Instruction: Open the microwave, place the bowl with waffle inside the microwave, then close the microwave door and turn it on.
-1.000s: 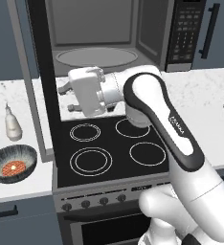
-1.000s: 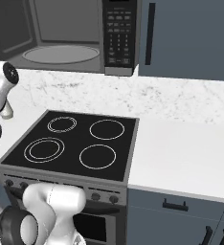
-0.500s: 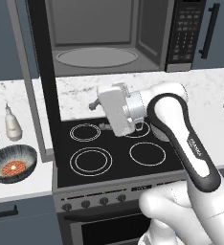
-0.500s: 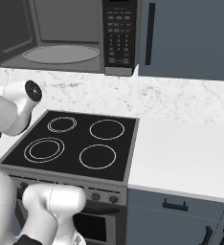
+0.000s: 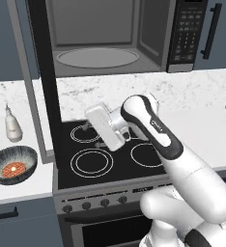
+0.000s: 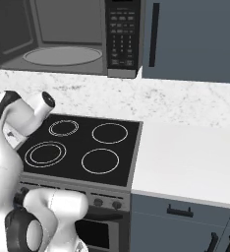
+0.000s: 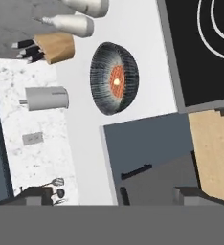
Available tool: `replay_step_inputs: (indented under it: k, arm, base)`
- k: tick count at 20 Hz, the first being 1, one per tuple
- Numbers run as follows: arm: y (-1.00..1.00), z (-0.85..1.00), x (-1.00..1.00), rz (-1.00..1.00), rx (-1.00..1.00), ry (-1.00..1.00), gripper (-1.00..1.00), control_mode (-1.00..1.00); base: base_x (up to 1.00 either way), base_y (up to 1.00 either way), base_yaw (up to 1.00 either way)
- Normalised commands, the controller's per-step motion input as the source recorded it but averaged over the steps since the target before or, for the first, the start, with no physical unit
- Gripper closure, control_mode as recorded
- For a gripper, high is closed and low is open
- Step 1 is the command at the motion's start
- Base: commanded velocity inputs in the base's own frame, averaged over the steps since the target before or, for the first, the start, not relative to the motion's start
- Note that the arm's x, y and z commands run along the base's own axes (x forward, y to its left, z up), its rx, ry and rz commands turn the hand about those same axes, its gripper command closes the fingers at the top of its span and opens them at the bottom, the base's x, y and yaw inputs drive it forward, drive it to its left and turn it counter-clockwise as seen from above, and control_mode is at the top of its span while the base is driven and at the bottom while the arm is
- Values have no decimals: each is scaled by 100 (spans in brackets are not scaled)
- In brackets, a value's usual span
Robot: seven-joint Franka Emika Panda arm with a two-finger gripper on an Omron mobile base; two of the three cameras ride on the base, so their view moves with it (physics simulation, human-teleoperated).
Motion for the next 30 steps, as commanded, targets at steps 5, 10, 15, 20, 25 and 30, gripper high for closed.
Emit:
replay_step_inputs:
  k: [5, 10, 15, 20, 25, 30]
  arm:
    - [74, -73, 74, 8, -1, 11, -100, -100]
    - [79, -41, 28, 5, -4, 0, -100, -100]
    - [23, -7, 2, 3, -7, 0, -100, -100]
    - [27, -3, 0, 1, -6, -4, -100, -100]
    - [28, -8, 0, 9, -18, -32, -100, -100]
    - [12, -6, 0, 3, -15, -35, -100, -100]
  base:
    - [0, 0, 0]
    - [0, 0, 0]
    - [0, 0, 0]
    - [0, 0, 0]
    - [0, 0, 0]
    - [0, 0, 0]
